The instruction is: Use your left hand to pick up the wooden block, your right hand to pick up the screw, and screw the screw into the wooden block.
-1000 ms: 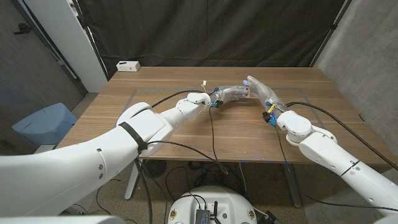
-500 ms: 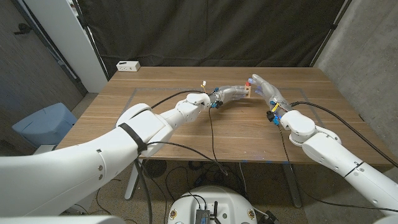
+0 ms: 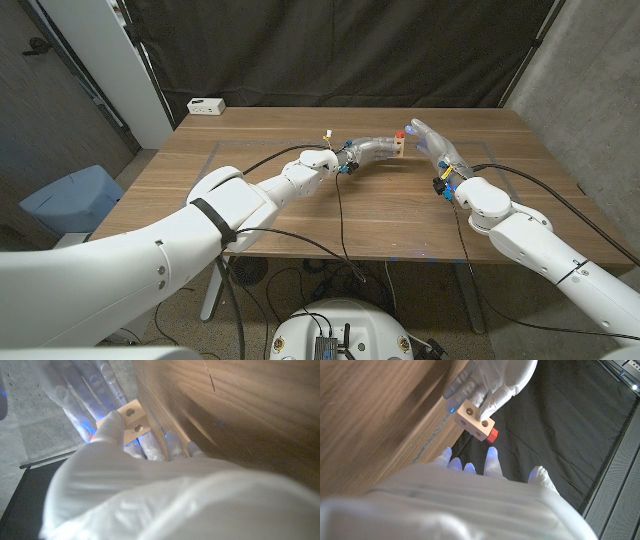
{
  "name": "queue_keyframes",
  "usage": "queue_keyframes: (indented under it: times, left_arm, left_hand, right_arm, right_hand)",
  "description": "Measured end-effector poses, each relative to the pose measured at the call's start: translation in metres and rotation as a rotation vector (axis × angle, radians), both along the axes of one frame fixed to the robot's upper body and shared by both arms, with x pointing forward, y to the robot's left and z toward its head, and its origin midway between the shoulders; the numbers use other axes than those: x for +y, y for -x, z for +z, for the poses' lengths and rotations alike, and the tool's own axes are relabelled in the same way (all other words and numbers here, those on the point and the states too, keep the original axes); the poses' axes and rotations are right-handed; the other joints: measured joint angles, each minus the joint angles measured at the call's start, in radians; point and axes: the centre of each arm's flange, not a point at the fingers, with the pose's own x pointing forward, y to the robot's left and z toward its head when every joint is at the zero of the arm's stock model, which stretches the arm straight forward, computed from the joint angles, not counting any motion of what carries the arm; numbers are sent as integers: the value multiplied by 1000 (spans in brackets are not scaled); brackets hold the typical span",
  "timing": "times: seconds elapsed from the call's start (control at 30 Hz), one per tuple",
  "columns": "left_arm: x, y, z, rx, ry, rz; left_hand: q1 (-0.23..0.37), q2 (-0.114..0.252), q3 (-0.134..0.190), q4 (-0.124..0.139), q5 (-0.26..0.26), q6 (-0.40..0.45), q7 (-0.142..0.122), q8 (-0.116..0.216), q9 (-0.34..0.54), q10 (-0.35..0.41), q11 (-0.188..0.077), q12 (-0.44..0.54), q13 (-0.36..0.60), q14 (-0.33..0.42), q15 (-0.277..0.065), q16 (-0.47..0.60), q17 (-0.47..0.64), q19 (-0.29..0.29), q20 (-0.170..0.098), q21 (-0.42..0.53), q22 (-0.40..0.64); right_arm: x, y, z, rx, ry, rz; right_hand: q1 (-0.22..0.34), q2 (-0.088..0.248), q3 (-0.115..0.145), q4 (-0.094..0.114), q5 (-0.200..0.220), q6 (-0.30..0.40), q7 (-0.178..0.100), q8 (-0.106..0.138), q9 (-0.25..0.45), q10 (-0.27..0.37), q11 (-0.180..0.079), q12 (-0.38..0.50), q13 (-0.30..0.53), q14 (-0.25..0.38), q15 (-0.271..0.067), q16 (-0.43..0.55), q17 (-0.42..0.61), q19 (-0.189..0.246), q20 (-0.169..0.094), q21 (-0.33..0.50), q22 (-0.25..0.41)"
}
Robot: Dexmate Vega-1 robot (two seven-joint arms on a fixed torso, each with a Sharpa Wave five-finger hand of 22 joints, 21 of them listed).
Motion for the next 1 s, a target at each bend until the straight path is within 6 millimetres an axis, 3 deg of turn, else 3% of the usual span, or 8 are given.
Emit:
queue_keyframes:
  times: [1.0]
  left_arm:
    - [-1, 4, -3, -17, 2, -34]
  left_hand:
    - [-3, 3, 0, 0, 0, 2, -2, 0, 0, 0, 0, 0, 0, 0, 0, 0, 0, 0, 0, 0, 0]
  right_arm:
    - [1, -11, -5, 22, -19, 16]
  right_hand:
    - [0, 0, 0, 0, 0, -7, -1, 0, 0, 0, 0, 0, 0, 0, 0, 0, 0, 0, 0, 0, 0]
